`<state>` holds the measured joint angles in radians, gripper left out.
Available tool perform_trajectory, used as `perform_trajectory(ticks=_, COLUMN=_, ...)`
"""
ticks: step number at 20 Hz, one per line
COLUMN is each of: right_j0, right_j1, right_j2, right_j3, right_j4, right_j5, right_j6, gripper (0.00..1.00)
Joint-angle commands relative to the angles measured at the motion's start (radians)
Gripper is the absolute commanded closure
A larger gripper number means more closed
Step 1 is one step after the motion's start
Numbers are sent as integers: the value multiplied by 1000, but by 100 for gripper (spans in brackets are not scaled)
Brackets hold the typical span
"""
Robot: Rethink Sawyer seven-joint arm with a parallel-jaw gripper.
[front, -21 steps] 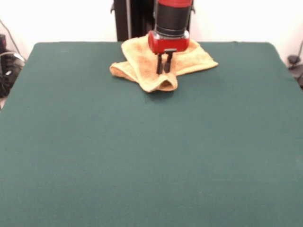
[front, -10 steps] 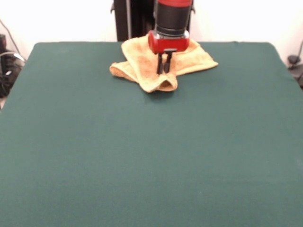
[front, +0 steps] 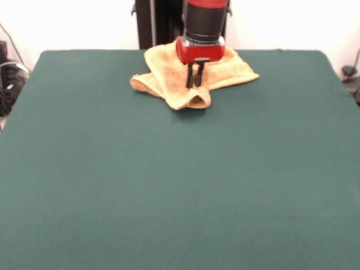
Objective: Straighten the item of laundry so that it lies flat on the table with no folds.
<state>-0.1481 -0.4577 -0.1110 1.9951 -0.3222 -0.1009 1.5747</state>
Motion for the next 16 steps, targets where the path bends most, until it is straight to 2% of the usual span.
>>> perform_trajectory(ticks=1, right_j0=-69, right_j1=222, right_j2=52, right_j3=-89, right_j4=14, right_j5=77, right_j6=127, gripper=100)
perform_trajectory(ticks=11, right_j0=-196, right_j1=196, right_j2=75, right_j3=-98, right_j4=-109, right_j5=128, right_j6=34, gripper=100)
perform_trajectory(ticks=16, right_j0=-184, right_j1=176, right_j2=105, right_j3=-121, right_j4=-88, right_j5=159, right_j6=70, gripper=100)
